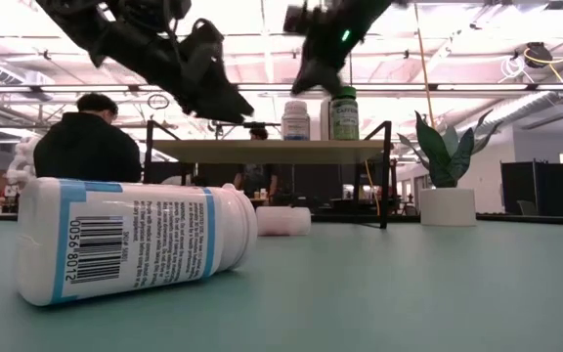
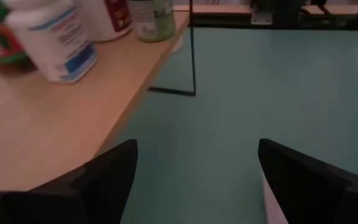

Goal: Pick and place medicine bottles onto shelf by color
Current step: Put the right blue white medicine bottle on the shelf

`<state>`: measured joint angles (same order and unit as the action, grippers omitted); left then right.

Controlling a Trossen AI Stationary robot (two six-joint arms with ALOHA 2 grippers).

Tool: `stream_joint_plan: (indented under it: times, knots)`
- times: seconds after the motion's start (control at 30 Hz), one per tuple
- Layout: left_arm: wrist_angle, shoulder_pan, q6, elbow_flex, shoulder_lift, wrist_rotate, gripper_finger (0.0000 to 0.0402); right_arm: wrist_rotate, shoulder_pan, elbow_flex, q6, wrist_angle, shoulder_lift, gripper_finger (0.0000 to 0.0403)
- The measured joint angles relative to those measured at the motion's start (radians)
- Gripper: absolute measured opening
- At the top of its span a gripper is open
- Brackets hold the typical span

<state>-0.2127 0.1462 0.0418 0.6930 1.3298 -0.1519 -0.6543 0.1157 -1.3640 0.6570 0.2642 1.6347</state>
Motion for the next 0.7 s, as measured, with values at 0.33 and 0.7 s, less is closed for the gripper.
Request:
stream_joint_plan:
  times: [0.33, 0.7]
  knots:
    - [0.116, -0.078, -0.044, 0.0, -0.226, 0.039, 0.0335, 0.272, -0.17, -0.001, -0.475, 0.362, -0.27, 0.0034]
    - [-0.157, -0.145, 0.172, 0.0, -0.237, 0.101, 0.0335, 0.683, -0.318, -0.001, -1.209, 0.707, -0.323, 0.0161]
